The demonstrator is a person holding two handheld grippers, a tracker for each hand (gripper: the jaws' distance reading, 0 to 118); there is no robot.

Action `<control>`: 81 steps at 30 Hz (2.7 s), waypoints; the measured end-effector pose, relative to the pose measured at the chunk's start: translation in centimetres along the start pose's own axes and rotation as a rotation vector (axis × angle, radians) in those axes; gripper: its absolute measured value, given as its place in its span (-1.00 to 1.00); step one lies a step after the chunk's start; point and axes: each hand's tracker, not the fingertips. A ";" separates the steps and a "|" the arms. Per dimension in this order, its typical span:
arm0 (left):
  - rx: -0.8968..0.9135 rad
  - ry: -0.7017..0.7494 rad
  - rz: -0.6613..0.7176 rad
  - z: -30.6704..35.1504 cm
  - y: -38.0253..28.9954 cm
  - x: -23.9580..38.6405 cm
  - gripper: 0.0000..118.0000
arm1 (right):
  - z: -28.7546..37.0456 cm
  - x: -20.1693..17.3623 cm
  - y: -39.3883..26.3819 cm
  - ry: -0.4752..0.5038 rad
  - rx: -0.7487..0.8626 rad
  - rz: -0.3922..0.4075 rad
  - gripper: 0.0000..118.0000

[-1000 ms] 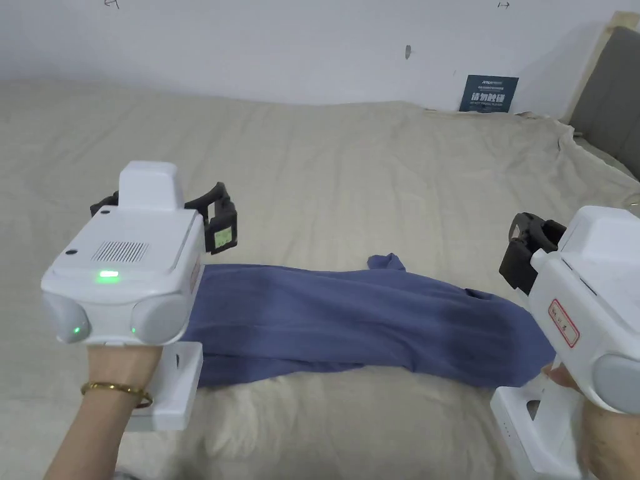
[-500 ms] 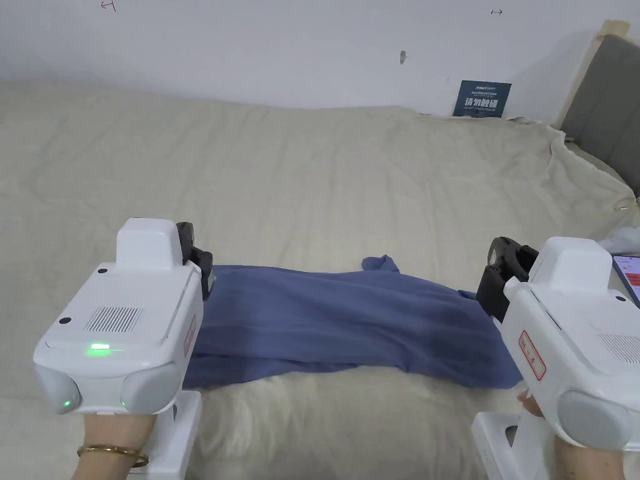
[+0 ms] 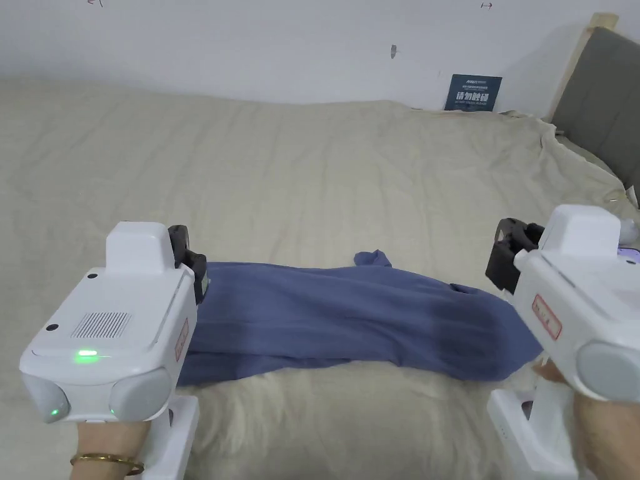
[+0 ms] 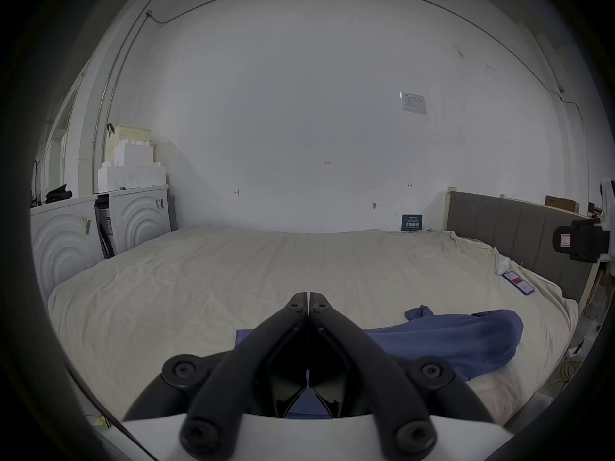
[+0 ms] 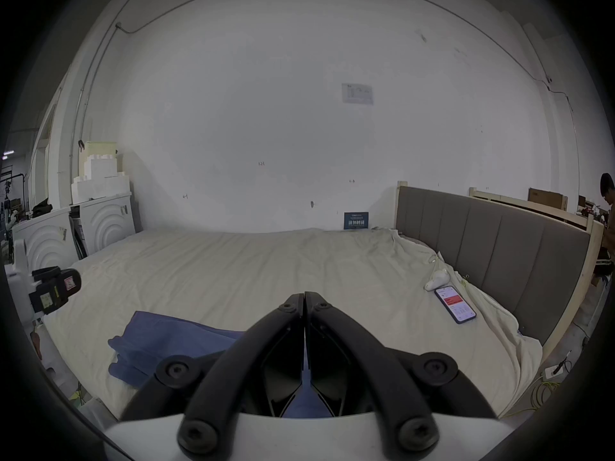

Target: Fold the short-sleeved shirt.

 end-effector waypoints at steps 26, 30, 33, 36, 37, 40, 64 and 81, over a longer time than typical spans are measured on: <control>-0.054 -0.013 0.002 -2.3 -0.4 0.7 -1.00 | -15.8 13.3 -7.4 -0.252 -0.816 -0.136 0.70; -0.078 -0.016 -0.003 -2.9 -0.9 1.2 -1.00 | -16.2 14.2 -8.9 -0.277 -0.832 -0.190 0.30; -0.098 -0.015 0.001 -3.6 -1.3 1.4 -1.00 | -17.0 14.2 -9.8 -0.281 -0.849 -0.186 0.10; -0.110 -0.012 0.002 -4.0 -1.5 1.5 -1.00 | -17.4 13.7 -10.6 -0.263 -0.869 -0.199 -0.15; -0.115 -0.011 0.004 -4.1 -1.5 1.5 -1.00 | -17.7 13.5 -11.0 -0.261 -0.873 -0.204 -0.26; -0.123 -0.003 0.008 -4.5 -1.5 1.5 -1.00 | -18.4 13.4 -11.8 -0.257 -0.882 -0.215 -0.61; -0.623 0.030 0.234 -22.0 2.8 -7.9 1.00 | -14.6 12.0 -5.0 -0.164 -0.659 -0.155 -0.94; -0.922 0.239 0.090 -29.7 -4.7 -11.4 0.61 | -15.8 11.1 -6.1 -0.140 -0.658 -0.171 -0.94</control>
